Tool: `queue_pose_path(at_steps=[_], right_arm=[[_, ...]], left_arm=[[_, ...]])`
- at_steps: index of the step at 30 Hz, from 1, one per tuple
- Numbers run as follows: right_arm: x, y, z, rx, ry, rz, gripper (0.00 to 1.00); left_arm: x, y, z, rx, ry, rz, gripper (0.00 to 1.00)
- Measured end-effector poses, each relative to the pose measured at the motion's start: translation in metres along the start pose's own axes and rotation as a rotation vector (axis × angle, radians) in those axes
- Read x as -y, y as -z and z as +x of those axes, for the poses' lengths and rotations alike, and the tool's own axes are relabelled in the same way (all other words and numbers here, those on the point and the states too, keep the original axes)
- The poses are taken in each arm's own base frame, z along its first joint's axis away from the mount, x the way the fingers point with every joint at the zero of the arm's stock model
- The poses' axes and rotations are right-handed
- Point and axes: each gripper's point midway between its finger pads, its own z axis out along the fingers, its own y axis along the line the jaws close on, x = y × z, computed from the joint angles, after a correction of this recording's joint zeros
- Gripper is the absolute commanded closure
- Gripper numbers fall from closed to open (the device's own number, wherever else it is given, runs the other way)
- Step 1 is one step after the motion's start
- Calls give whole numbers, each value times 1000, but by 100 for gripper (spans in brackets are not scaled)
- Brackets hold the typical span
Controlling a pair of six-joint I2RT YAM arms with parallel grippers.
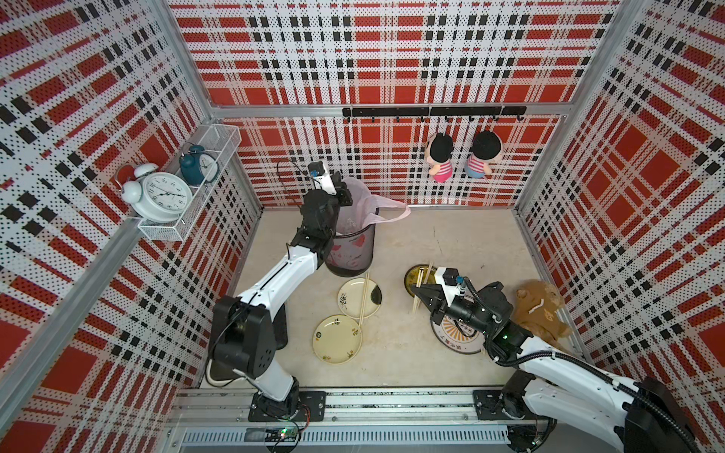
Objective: Remove the packaging of disposable chopsticks
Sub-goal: Place the packet bag in the trash bin.
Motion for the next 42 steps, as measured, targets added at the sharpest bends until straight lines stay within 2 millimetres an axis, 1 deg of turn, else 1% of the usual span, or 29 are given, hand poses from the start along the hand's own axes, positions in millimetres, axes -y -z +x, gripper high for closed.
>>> queue_pose_path(at_steps=[2, 3, 5, 6, 7, 9, 11, 16, 23, 26, 29, 32, 34, 36, 37, 39, 41, 42], right_arm=[[0, 0, 0, -1, 1, 3, 100], [1, 0, 0, -1, 1, 5, 100], [1, 0, 0, -1, 1, 7, 100], [1, 0, 0, 0, 1, 8, 100], [2, 0, 0, 0, 1, 10, 100], [2, 0, 0, 0, 1, 12, 100], [2, 0, 0, 0, 1, 13, 100], [3, 0, 0, 0, 1, 16, 100], [3, 1, -1, 2, 4, 21, 100], [4, 1, 0, 2, 4, 22, 100], [4, 1, 0, 2, 5, 22, 100], [4, 1, 0, 2, 5, 23, 100], [4, 1, 0, 2, 5, 23, 100], [4, 0, 0, 1, 5, 23, 100], [4, 0, 0, 1, 5, 23, 100], [4, 0, 0, -1, 4, 23, 100], [4, 0, 0, -1, 4, 25, 100], [4, 0, 0, -2, 4, 26, 100]], left_arm=[[-8, -11, 21, -60, -3, -29, 88], [-11, -14, 35, -99, -3, -41, 84], [-16, -13, 57, -165, -7, -59, 74], [-18, -11, 66, -195, -10, -71, 67], [-19, -10, 71, -211, -13, -79, 59], [-18, -7, 75, -229, -23, -97, 49], [-17, -6, 75, -246, -35, -109, 43], [-17, -4, 61, -243, -54, -140, 43], [-35, 3, 47, -231, -59, -196, 55], [-45, 7, 44, -228, -71, -250, 55], [-56, 11, 46, -240, -90, -305, 51], [-62, 13, 48, -248, -102, -337, 51], [-56, 12, 50, -256, -104, -309, 49], [-45, 13, 53, -269, -117, -274, 46], [-36, 13, 56, -281, -126, -253, 45], [-9, 10, 58, -301, -138, -190, 45], [18, 5, 56, -304, -131, -117, 45], [28, 3, 57, -308, -127, -88, 44]])
